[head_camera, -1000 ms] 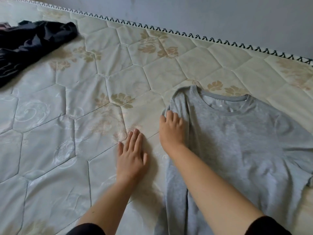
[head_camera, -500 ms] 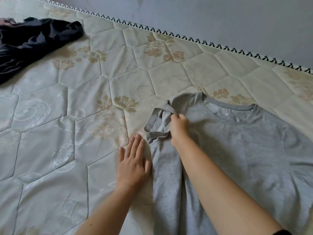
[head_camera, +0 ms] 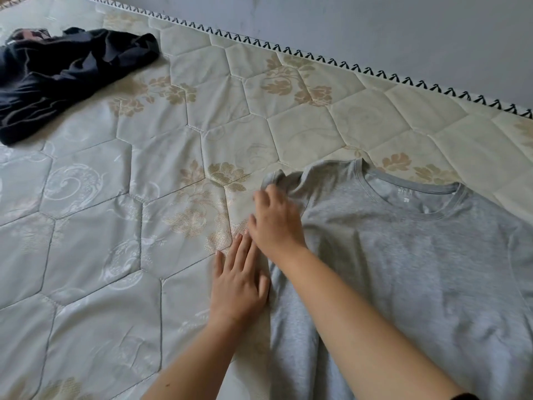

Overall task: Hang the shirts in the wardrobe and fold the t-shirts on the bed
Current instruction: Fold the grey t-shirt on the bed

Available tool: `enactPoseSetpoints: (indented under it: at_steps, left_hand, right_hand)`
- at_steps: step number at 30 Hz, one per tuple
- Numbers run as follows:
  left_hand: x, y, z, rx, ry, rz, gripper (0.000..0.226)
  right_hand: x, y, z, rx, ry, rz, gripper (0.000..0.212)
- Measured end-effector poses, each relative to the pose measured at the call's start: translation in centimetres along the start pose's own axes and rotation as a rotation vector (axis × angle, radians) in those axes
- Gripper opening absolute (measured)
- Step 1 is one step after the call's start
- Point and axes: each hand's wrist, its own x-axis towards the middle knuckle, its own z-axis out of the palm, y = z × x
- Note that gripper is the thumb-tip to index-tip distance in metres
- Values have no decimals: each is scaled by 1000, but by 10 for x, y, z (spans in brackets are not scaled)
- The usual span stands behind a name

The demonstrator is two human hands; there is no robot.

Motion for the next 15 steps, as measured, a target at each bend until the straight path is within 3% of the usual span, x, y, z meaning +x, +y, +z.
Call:
enactPoseSetpoints:
  at_steps: [4,10,12,15]
  left_hand:
    - [-1,-2,3,-8,-20,5,60]
    - [0,-1,3,-26,-14,-5,60]
    - [1,0,3,-32,18,3,58]
    - [0,0,5,-26,39,-7,57]
  right_hand:
    - [-10,-16,8,-332,-333,76,27]
    - [-7,-18,-3,-454,-306,-66,25]
    - [-8,-19,-8,-362,-151,-126,5]
    - [-15,-14,-4,-95,-142,-238,23]
